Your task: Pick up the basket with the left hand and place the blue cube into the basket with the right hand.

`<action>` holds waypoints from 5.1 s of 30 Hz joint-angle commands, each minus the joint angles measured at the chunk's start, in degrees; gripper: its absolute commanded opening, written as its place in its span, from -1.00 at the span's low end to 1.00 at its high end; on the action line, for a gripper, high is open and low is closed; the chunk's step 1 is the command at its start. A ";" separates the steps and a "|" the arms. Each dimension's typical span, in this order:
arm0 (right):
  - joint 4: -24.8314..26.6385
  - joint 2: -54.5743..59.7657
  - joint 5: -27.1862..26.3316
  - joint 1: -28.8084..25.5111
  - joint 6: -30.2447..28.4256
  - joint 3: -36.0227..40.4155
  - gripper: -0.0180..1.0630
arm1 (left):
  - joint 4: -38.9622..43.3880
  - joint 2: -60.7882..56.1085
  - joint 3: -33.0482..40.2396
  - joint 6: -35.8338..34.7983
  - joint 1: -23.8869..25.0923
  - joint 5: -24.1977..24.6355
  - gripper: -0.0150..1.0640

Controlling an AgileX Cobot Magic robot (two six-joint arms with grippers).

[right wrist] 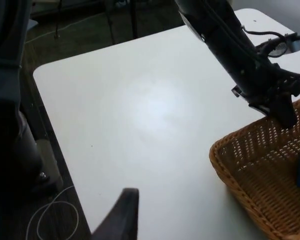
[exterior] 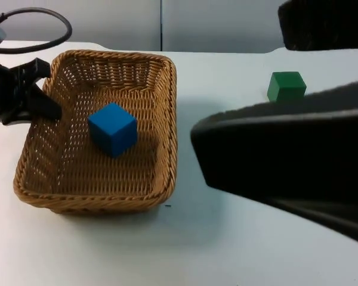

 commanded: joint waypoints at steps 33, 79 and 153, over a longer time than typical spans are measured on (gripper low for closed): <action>-4.88 -0.24 -0.90 0.18 0.12 0.39 0.86 | 6.65 -25.54 -8.61 2.10 1.42 3.27 0.51; -16.40 -16.43 2.98 0.18 8.02 12.14 0.86 | 73.29 -119.46 27.45 -61.45 -6.25 16.75 0.51; 28.59 -55.38 40.25 0.48 -31.45 13.73 0.86 | 80.22 -119.55 32.10 -68.08 -6.25 22.10 0.80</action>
